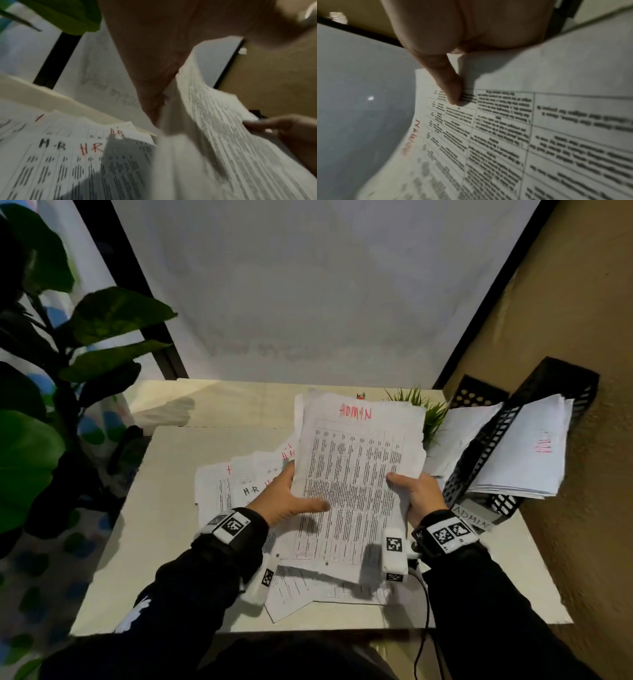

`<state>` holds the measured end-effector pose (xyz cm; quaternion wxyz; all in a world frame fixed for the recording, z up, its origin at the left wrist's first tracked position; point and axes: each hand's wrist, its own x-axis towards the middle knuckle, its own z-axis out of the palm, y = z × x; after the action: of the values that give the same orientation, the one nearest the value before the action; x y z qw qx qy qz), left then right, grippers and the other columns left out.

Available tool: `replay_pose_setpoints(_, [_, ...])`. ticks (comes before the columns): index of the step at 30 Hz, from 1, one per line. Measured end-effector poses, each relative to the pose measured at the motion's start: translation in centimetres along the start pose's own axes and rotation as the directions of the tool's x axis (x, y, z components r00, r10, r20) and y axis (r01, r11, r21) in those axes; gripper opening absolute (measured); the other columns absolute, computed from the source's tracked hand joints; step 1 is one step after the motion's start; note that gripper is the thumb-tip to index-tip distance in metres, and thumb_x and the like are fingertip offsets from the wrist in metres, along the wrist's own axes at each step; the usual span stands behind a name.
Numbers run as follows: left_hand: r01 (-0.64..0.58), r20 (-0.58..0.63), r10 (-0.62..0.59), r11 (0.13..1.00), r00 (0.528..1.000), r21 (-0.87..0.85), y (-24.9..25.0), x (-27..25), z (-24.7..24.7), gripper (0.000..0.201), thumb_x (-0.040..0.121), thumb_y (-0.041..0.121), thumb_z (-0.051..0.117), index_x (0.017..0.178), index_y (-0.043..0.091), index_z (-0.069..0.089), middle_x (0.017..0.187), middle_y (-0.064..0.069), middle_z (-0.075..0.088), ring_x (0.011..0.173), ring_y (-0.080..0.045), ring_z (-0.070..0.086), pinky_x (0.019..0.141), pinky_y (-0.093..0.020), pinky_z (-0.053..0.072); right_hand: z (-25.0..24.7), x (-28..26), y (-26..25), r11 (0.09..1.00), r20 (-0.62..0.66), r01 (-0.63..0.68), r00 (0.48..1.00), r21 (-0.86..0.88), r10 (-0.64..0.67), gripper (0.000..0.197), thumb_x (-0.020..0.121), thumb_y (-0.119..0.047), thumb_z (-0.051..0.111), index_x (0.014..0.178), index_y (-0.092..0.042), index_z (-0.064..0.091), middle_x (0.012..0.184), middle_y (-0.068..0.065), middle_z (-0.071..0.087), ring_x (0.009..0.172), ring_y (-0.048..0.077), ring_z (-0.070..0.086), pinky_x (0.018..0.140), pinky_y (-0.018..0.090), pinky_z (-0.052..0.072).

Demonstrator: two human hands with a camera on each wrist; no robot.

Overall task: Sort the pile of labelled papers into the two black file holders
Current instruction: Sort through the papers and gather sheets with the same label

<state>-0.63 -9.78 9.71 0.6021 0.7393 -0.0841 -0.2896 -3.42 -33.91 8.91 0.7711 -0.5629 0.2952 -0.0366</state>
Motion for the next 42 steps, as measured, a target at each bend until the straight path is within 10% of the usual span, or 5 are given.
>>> replay_pose_setpoints(6, [-0.234, -0.39, 0.209, 0.972, 0.897, -0.017, 3.3, 0.9, 0.9, 0.026, 0.084, 0.006, 0.065, 0.11, 0.012, 0.062, 0.101, 0.001, 0.069, 0.093, -0.005, 0.066, 0.087, -0.023, 0.054, -0.1, -1.0, -2.8, 0.956, -0.014, 0.217, 0.974, -0.195, -0.224, 0.031, 0.07, 0.01, 0.068, 0.084, -0.017, 0.064, 0.091, 0.005, 0.068, 0.097, 0.033, 0.063, 0.089, 0.044, 0.051])
replay_pose_setpoints(25, [0.131, -0.431, -0.152, 0.988, 0.89, -0.077, -1.1, 3.8, 5.5, 0.013, 0.084, 0.024, 0.067, 0.092, 0.014, 0.062, 0.103, -0.014, 0.07, 0.082, -0.021, 0.065, 0.073, -0.027, 0.051, -1.9, -2.7, 2.7, 0.965, -0.069, 0.013, 0.997, -0.263, -0.033, 0.025, 0.082, 0.008, 0.056, 0.105, 0.001, 0.062, 0.096, 0.007, 0.064, 0.09, 0.025, 0.061, 0.06, 0.011, 0.047])
replay_pose_setpoints(32, [-0.043, -0.425, 0.029, 0.999, 0.905, -0.023, 4.3, 3.4, 4.8, 0.023, 0.081, 0.025, 0.068, 0.091, 0.006, 0.061, 0.083, -0.011, 0.063, 0.081, -0.028, 0.06, 0.068, -0.028, 0.049, -10.4, -2.2, -0.8, 0.993, -0.599, 0.096, 0.8, 0.076, -0.031, 0.041, 0.082, 0.011, 0.043, 0.118, -0.008, 0.05, 0.08, 0.01, 0.06, 0.057, 0.018, 0.056, 0.046, 0.022, 0.047])
replay_pose_setpoints(37, [-0.147, -0.363, 0.163, 0.986, 0.917, 0.071, 10.6, 3.0, 6.8, 0.027, 0.084, 0.012, 0.063, 0.059, 0.015, 0.053, 0.059, -0.006, 0.048, 0.055, -0.017, 0.043, 0.058, -0.026, 0.037, -15.9, -0.9, -4.2, 0.947, -0.643, 0.123, 0.759, 0.296, 0.102, 0.083, 0.071, -0.032, 0.074, 0.142, -0.019, 0.032, 0.115, 0.007, 0.057, 0.095, 0.023, 0.06, 0.086, 0.043, 0.052])
replay_pose_setpoints(42, [-0.236, -0.236, 0.318, 0.918, 0.918, 0.319, 15.7, 3.5, 11.3, 0.039, 0.083, 0.009, 0.059, 0.049, 0.016, 0.041, 0.05, 0.0, 0.041, 0.047, -0.016, 0.037, 0.044, -0.02, 0.029, -15.7, 0.3, -7.2, 0.998, -0.613, 0.06, 0.789, 0.003, -0.046, 0.037, 0.066, -0.034, 0.08, 0.092, -0.012, 0.067, 0.089, 0.006, 0.068, 0.076, 0.019, 0.063, 0.068, 0.031, 0.052])
